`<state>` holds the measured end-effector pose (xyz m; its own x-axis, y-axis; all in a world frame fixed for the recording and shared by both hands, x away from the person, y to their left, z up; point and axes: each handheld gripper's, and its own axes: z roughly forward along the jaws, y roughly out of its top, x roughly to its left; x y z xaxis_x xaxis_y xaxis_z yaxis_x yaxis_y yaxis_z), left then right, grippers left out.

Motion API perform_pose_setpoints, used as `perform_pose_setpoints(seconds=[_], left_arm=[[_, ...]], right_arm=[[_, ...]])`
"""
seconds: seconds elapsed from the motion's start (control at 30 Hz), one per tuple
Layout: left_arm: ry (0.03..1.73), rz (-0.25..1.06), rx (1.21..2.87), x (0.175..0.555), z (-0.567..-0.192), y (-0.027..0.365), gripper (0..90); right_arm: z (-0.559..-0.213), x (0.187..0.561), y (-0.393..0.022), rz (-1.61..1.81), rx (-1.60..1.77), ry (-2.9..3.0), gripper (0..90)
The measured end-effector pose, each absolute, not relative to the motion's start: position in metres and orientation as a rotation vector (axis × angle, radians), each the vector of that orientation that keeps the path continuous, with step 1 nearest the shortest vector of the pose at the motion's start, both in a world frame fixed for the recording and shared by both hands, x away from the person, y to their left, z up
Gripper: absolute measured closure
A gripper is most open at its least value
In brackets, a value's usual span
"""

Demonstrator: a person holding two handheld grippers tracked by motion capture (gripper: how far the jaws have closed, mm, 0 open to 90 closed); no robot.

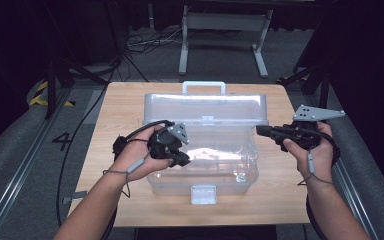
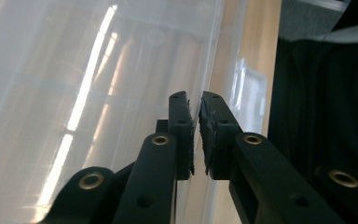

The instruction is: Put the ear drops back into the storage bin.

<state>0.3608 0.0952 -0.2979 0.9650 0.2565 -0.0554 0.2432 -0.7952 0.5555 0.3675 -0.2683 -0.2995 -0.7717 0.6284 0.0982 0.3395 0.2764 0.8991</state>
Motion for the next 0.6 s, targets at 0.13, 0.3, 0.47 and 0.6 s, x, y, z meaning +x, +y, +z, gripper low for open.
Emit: perform_pose_setpoints(seconds=[0.13,0.3,0.47,0.6], left_arm=[[0.390,0.059,2.474,0.360,-0.292,0.106,82.8],[0.431,0.066,2.427,0.358,-0.294,0.121,84.9],[0.492,0.107,2.370,0.355,-0.293,0.137,86.5],[0.540,0.141,2.308,0.353,-0.291,0.150,86.4]], right_arm=[[-0.301,0.366,-0.268,1.495,0.887,2.274,90.0],[-0.302,0.365,-0.268,1.504,0.884,2.274,90.0],[-0.303,0.364,-0.269,1.508,0.882,2.275,90.0],[-0.304,0.362,-0.269,1.515,0.881,2.278,90.0]])
